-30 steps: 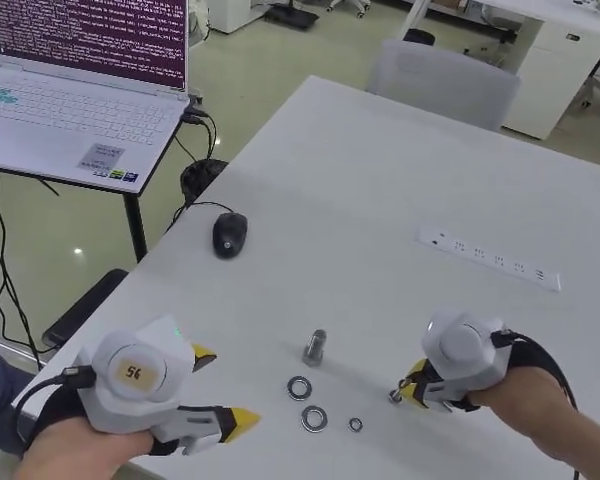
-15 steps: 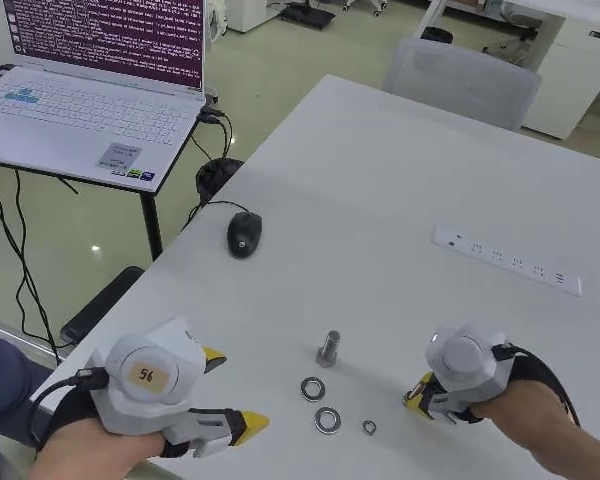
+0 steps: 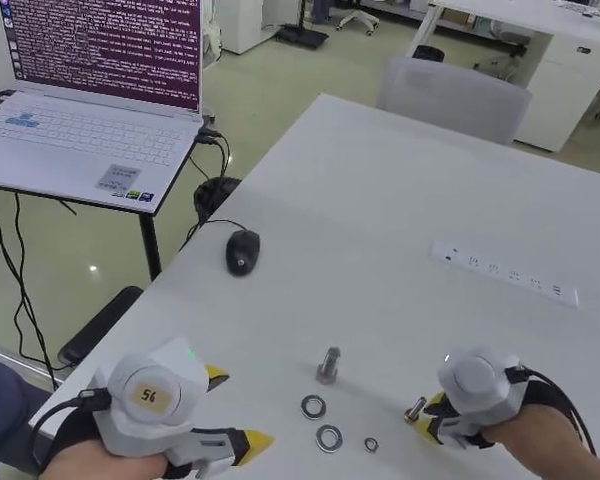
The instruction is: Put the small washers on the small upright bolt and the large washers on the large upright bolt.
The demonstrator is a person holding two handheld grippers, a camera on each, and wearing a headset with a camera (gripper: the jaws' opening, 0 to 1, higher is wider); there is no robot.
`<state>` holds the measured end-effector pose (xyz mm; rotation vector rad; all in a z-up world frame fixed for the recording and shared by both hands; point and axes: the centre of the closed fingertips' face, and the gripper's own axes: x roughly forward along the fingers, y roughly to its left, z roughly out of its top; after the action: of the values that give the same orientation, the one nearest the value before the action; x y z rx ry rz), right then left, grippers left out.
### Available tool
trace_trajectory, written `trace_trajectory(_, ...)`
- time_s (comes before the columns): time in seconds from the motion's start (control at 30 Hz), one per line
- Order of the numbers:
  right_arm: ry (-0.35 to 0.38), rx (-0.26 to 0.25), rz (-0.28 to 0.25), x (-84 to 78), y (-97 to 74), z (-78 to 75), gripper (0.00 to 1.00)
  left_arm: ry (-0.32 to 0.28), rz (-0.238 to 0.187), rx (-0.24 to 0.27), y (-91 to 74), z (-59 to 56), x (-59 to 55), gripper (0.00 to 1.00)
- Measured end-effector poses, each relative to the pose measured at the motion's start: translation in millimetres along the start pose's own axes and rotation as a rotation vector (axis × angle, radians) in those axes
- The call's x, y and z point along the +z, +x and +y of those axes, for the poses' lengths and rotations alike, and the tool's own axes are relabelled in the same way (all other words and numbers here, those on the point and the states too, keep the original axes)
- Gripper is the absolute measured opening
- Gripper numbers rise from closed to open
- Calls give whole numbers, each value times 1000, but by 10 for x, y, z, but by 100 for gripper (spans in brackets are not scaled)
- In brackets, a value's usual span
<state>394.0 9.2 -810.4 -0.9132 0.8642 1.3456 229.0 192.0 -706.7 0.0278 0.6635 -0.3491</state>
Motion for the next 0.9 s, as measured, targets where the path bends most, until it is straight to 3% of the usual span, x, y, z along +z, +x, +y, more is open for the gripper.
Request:
trace_trajectory(0.23, 37, 3, 12, -220, -34, 196, 18, 8, -5, -5, -19, -38, 27, 54)
trace_trajectory(0.43, 49, 18, 16, -300, -17, 392, 18, 11, -10, -10, -24, -81, 48, 54)
trace_trajectory(0.73, 28, 33, -10, -169, 26, 598, 18, 17, -4, -14, -45, -121, 33, 54)
trace_trajectory(0.9, 19, 33, -44, 30, 71, 656, 18, 24, -2, -14, -61, -153, 42, 54)
